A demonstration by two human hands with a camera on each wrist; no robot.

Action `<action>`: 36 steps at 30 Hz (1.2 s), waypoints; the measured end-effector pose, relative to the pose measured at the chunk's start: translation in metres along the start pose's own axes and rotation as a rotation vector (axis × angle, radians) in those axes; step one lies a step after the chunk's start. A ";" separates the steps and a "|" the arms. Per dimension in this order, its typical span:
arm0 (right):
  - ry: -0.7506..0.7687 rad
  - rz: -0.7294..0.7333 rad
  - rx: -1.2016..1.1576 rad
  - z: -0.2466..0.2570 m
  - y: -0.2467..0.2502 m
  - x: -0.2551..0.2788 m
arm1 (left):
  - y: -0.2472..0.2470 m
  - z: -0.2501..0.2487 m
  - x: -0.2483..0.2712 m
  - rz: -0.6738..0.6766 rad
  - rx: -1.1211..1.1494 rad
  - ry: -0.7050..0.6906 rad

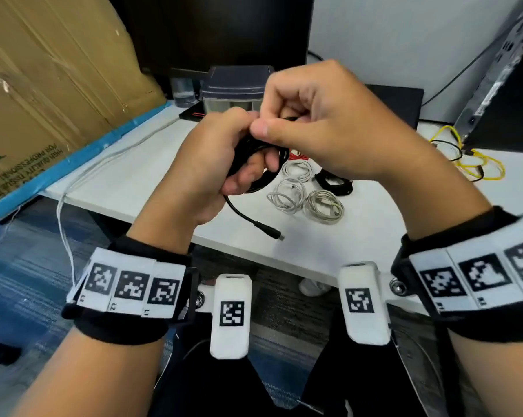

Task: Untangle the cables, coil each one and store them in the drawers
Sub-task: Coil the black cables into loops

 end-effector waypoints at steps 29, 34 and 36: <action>-0.203 -0.243 -0.496 -0.045 -0.062 0.050 | 0.001 0.046 0.019 0.228 0.316 0.034; -0.242 -0.269 -0.397 -0.051 -0.059 0.051 | -0.013 0.055 0.015 0.101 0.425 0.060; -0.268 -0.257 -0.372 -0.055 -0.061 0.051 | -0.016 0.058 0.013 0.053 0.415 0.074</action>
Point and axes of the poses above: each hand's wrist, its own x-axis away from the middle knuckle, its own y-axis out of the back of the hand, z = x × y, the point moved 4 cm from there along -x, towards the middle knuckle, and after that the axes turned 3 degrees about x, right-handed, at the moved point
